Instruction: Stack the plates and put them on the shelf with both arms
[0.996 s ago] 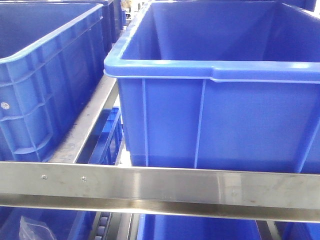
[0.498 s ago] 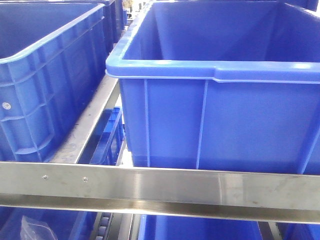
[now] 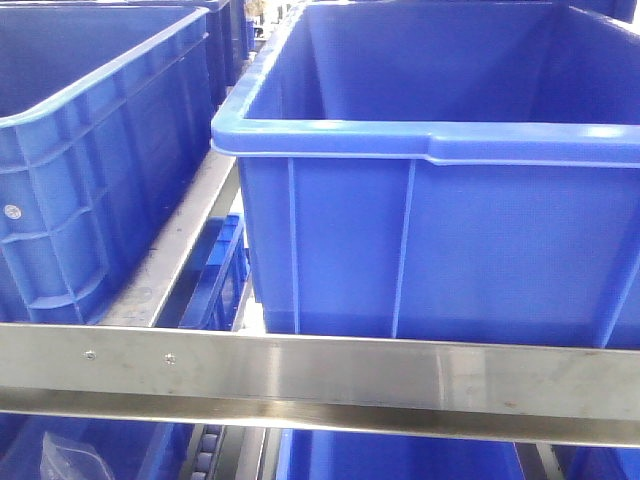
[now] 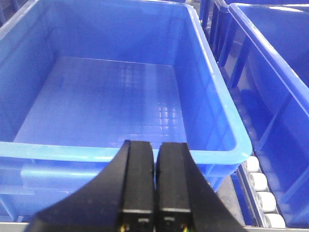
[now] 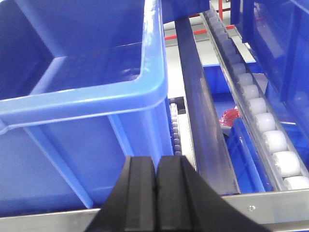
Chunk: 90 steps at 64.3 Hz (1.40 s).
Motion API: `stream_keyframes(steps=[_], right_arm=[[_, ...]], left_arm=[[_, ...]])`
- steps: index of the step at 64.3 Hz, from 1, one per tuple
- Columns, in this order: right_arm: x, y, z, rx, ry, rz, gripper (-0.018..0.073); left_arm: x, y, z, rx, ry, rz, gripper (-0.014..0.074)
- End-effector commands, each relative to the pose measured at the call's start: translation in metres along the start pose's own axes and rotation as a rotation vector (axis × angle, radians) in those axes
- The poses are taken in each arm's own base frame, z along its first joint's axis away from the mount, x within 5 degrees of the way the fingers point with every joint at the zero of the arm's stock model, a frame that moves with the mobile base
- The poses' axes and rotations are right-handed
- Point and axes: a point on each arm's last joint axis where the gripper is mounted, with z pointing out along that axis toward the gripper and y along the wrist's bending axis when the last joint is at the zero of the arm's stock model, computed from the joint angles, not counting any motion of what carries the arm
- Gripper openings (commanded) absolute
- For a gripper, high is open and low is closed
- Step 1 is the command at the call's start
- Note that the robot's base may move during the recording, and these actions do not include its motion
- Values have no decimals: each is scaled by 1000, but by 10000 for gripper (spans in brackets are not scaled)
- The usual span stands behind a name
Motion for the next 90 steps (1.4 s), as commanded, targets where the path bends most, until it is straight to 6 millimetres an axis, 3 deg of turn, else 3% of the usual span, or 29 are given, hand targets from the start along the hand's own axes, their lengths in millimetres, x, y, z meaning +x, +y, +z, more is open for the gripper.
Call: stream_keyframes(steps=[1, 43, 51, 65, 71, 90], right_arm=[[-9, 2, -2, -21, -109, -12, 56], [-9, 2, -2, -21, -109, -12, 56], [-9, 2, -2, -21, -108, -12, 56], [-9, 2, -2, -21, -108, -12, 56], [-9, 2, -2, -21, -108, -12, 56], [-9, 2, -2, -20, -104, -12, 56]], left_arm=[[-17, -1, -1, 9, -100, -3, 83], [-15, -1, -4, -1, -111, 41, 84], [2, 1, -10, -4, -166, 47, 83], [61, 6, -17, 17, -313, 28, 83], [76, 7, -19, 19, -318, 10, 83], [78, 7, -17, 16, -287, 7, 83]])
